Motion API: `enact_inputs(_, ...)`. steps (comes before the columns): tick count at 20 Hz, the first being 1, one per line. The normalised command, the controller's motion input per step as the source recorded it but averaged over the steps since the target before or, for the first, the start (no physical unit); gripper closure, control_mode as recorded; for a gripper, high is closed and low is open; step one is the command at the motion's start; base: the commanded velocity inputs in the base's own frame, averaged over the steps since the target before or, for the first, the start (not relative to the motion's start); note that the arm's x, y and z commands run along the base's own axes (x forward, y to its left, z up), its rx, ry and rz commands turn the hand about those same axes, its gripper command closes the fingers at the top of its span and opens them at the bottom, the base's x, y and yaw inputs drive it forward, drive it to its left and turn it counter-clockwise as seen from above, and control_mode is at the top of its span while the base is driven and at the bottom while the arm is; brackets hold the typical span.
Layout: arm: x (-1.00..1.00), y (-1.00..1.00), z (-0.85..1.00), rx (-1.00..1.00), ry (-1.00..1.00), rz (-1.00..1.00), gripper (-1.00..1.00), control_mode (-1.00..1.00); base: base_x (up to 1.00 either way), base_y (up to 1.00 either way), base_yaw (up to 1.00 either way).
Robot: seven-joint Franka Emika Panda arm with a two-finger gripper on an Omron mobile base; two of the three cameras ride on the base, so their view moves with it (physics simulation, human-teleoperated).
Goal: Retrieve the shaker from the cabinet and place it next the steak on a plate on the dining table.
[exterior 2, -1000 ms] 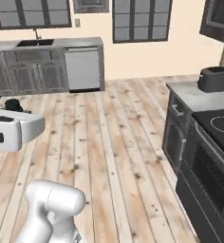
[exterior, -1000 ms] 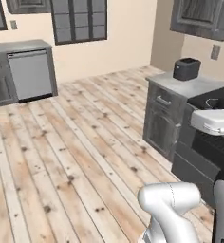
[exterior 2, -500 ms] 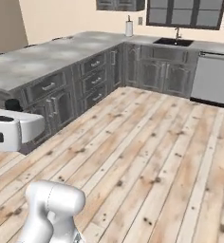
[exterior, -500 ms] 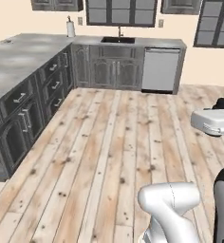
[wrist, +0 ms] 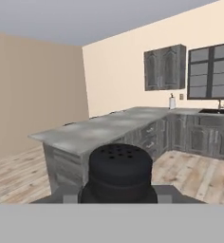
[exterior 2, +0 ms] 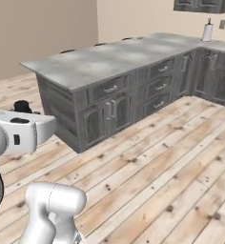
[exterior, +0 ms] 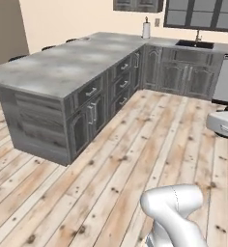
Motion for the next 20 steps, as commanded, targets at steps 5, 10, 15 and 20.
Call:
enact_inputs(5,0.0,0.0,0.0,0.0,0.0,0.0,1.0,1.0,0.66,1.0,0.11)
enact_inputs(10,0.0,0.0,0.0,0.0,0.0,0.0,1.0,1.0,0.82,1.0,0.15)
enact_inputs(15,0.0,0.0,0.0,0.0,0.0,0.0,1.0,1.0,1.0,1.0,0.02)
enact_inputs(20,0.0,0.0,0.0,0.0,0.0,0.0,1.0,1.0,1.0,1.0,-0.14)
